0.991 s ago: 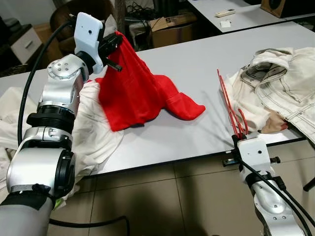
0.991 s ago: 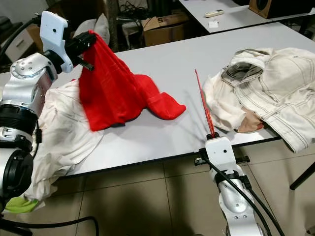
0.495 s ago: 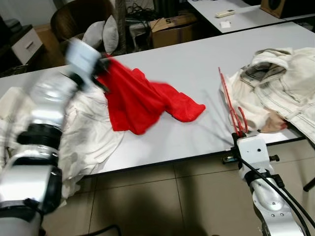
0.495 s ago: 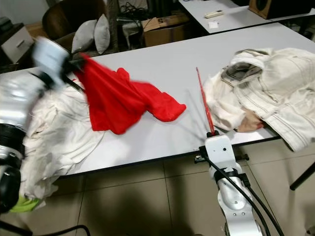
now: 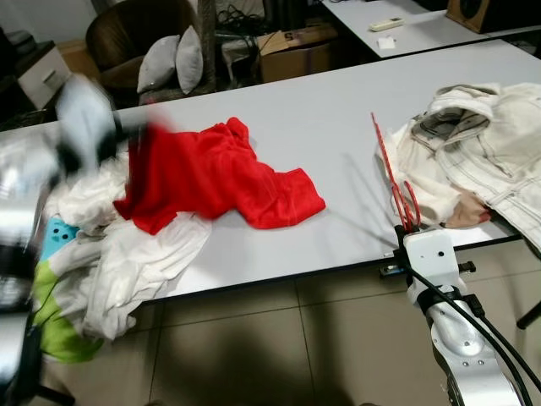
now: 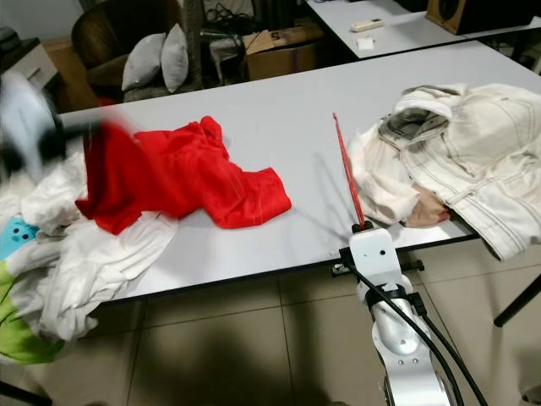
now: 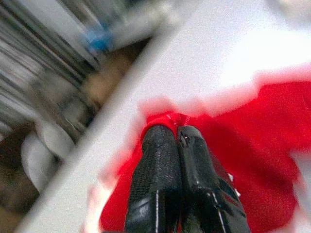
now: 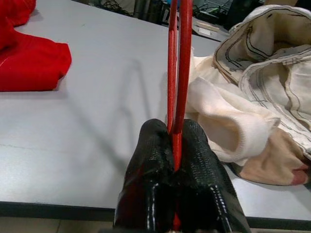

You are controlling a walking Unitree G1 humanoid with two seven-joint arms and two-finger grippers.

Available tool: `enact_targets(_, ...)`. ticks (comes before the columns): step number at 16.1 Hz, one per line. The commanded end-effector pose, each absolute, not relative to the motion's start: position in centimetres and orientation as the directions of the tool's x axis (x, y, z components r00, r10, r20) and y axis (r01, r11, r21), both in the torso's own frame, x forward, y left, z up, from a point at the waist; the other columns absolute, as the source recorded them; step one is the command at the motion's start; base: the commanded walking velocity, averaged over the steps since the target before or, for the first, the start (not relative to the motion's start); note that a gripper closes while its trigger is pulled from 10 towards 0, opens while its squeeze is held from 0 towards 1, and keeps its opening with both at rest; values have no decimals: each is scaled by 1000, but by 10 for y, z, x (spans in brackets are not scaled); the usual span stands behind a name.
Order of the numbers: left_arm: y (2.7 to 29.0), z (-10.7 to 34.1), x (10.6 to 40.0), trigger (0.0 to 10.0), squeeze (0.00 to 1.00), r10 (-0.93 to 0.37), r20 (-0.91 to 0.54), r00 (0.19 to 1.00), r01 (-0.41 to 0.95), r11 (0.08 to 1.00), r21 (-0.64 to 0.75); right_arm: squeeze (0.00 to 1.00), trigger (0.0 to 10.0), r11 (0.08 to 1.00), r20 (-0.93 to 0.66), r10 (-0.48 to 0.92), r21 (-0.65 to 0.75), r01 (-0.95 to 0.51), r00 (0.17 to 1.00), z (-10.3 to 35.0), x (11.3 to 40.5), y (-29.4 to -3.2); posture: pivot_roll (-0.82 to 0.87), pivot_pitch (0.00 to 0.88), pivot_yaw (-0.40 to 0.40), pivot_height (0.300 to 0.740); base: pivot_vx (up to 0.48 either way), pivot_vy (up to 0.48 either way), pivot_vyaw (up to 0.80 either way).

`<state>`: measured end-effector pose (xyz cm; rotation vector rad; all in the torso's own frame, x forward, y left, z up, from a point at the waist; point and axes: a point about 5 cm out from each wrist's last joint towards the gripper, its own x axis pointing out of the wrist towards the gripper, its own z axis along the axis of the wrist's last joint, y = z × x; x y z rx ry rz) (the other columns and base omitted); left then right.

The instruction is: Hang hanger

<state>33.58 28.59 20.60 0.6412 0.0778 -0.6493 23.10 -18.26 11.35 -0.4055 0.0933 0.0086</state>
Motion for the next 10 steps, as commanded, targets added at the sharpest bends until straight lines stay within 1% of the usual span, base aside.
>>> enact_targets(1, 296, 192, 325, 0, 0, -521, -418, 744, 667, 539, 514, 0, 10000, 919, -100, 1, -392, -40, 995, 111, 231, -180, -77, 0, 170, 740, 0, 0, 0)
enact_targets(2, 302, 179, 315, 0, 0, -515, -522, 680, 732, 511, 450, 0, 10000, 918, -101, 4, -393, -43, 995, 111, 232, -180, -75, 0, 167, 740, 0, 0, 0)
enact_targets(3, 307, 164, 301, 0, 0, -513, -637, 575, 806, 490, 334, 0, 10000, 916, -102, 10, -397, -50, 995, 110, 233, -179, -72, 0, 165, 740, 0, 0, 0)
enact_targets(5, 309, 161, 292, 0, 0, -515, -697, 499, 844, 471, 256, 0, 10000, 915, -101, 14, -399, -53, 995, 110, 234, -179, -73, 0, 167, 740, 0, 0, 0)
enact_targets(6, 307, 162, 290, 0, 0, -528, -696, 486, 854, 457, 250, 0, 10000, 915, -101, 14, -399, -54, 995, 110, 234, -179, -72, 0, 166, 740, 0, 0, 0)
enact_targets(7, 300, 175, 299, 10000, 0, -576, -603, 552, 824, 489, 286, 0, 10000, 915, -103, 16, -400, -57, 995, 109, 235, -179, -71, 0, 166, 740, 0, 0, 0)
enact_targets(8, 296, 183, 305, 10000, 212, -603, -534, 593, 800, 513, 310, 0, 10000, 915, -104, 18, -400, -58, 994, 109, 235, -178, -71, 0, 167, 740, 0, 0, 0)
enact_targets(9, 289, 200, 313, 10000, 1000, -653, -408, 638, 769, 564, 300, 0, 10000, 914, -104, 20, -401, -60, 994, 109, 235, -178, -72, 0, 169, 740, 0, 0, 0)
enact_targets(10, 282, 213, 315, 10000, 1000, -704, -309, 639, 769, 582, 264, 0, 10000, 914, -103, 21, -401, -61, 994, 109, 235, -177, -73, 0, 169, 740, 0, 0, 0)
